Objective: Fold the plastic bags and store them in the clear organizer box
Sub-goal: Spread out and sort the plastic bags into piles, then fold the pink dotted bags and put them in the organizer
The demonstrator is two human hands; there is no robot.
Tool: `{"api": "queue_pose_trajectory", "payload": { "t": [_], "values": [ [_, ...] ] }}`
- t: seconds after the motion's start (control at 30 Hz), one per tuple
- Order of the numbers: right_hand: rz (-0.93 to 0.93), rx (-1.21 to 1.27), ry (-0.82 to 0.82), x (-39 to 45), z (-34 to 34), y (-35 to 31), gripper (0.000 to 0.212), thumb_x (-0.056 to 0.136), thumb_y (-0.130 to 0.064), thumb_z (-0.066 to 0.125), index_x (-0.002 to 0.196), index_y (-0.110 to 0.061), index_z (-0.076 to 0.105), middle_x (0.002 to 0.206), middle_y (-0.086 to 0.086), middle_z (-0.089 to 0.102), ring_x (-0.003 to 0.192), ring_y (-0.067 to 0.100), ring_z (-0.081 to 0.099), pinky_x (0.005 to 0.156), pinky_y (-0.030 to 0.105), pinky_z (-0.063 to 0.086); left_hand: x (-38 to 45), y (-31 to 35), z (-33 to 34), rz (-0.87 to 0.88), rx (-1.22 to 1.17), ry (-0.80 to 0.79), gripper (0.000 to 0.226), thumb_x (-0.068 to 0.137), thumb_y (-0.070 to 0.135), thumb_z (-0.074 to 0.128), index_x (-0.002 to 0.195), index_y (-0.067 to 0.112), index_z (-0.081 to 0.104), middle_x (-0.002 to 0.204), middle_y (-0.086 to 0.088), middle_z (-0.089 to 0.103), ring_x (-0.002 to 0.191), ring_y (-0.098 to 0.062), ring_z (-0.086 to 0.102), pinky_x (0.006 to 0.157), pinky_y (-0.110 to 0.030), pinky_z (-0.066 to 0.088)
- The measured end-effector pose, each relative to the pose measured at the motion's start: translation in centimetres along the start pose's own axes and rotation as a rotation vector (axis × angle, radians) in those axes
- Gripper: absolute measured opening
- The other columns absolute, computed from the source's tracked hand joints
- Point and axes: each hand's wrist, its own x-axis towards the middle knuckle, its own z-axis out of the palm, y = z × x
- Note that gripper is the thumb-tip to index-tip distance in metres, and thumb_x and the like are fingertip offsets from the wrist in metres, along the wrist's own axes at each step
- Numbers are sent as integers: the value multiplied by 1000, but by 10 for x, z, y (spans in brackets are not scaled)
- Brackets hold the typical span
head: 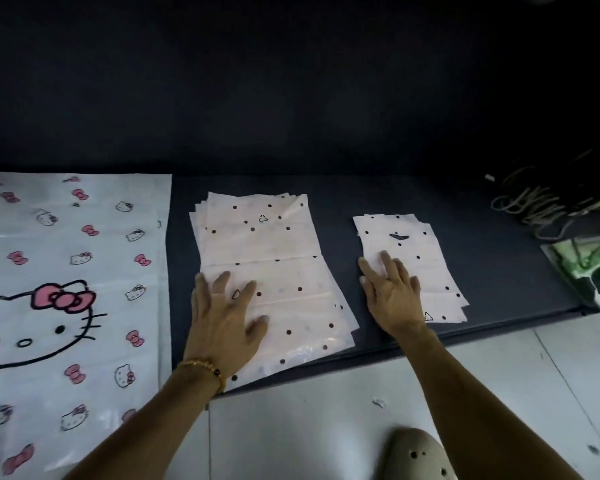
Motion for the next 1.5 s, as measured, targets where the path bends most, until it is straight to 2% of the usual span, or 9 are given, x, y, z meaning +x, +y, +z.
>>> {"api": "queue_pose_trajectory", "payload": {
  "t": [0.27, 0.5, 0.7, 0.83, 0.93, 1.03, 1.23, 1.4, 1.5],
  "values": [
    [119, 33, 16, 28, -10, 112, 45, 100, -40, 30, 144, -34, 35, 152, 11, 29, 138, 33, 24, 110, 52, 28, 39, 85, 31, 75, -21, -3, 65, 87, 59, 43, 144, 29, 32, 153, -12, 12, 140, -35, -11, 118, -48, 4],
    [85, 59, -1, 41, -15, 143, 42, 101, -34, 32, 143, -31, 37, 150, 10, 32, 136, 32, 29, 109, 49, 32, 69, 167, 56, 181, 29, 21, 60, 89, 55, 43, 140, 23, 37, 145, -22, 27, 138, -32, -4, 117, -49, -5],
    [-49, 266, 223, 7, -41, 102, 52, 93, -34, 55, 138, -10, 47, 140, 14, 48, 129, 32, 43, 103, 49, 40, 57, 152, 44, 209, -51, -12, 71, 87, 61, 43, 148, 28, 22, 157, -8, 11, 144, -36, -3, 117, -46, 11],
    [-301, 199, -19, -38, -30, 55, 71, 80, -59, 60, 138, -18, 50, 150, 0, 39, 142, 19, 27, 116, 40, 23, 22, 123, 37, 437, 4, -133, 78, 81, 66, 49, 146, 29, 30, 157, 4, 20, 146, -19, 5, 117, -37, 4],
    [-333, 187, -16, -64, -16, 47, 43, 86, -39, 64, 124, -18, 64, 142, 2, 50, 134, 24, 40, 110, 40, 32, 10, 117, 40, 481, 37, -100, 53, 86, 57, 53, 133, 32, 52, 146, 8, 41, 140, -13, 23, 112, -29, 12],
    [-330, 168, 112, -73, -14, 42, 17, 87, -18, 66, 101, -12, 75, 120, 6, 67, 108, 31, 59, 87, 41, 49, 9, 122, 40, 471, -17, -47, 31, 91, 44, 53, 115, 31, 66, 129, 11, 55, 125, -9, 37, 99, -24, 22],
    [-309, 285, 148, -73, -26, 38, 17, 89, -10, 58, 91, -8, 75, 110, 6, 70, 100, 31, 58, 81, 44, 49, 13, 133, 33, 417, -53, -99, 60, 83, 54, 59, 136, 27, 48, 149, 5, 36, 136, -18, 27, 107, -36, 29],
    [-205, 352, 195, -76, -32, 31, 19, 91, -24, 59, 103, -12, 69, 99, 3, 71, 96, 27, 57, 83, 41, 47, 24, 151, 24, 439, -53, 5, 25, 96, 22, 46, 109, 26, 67, 112, 0, 65, 103, -20, 55, 90, -31, 38],
    [-169, 236, 178, -81, -33, 34, 51, 80, -39, 71, 123, -15, 59, 116, 2, 67, 110, 24, 58, 97, 42, 41, 26, 143, 10, 423, -83, 38, 22, 95, 16, 47, 103, 20, 66, 102, -1, 66, 97, -21, 56, 80, -31, 45]
  ]
}}
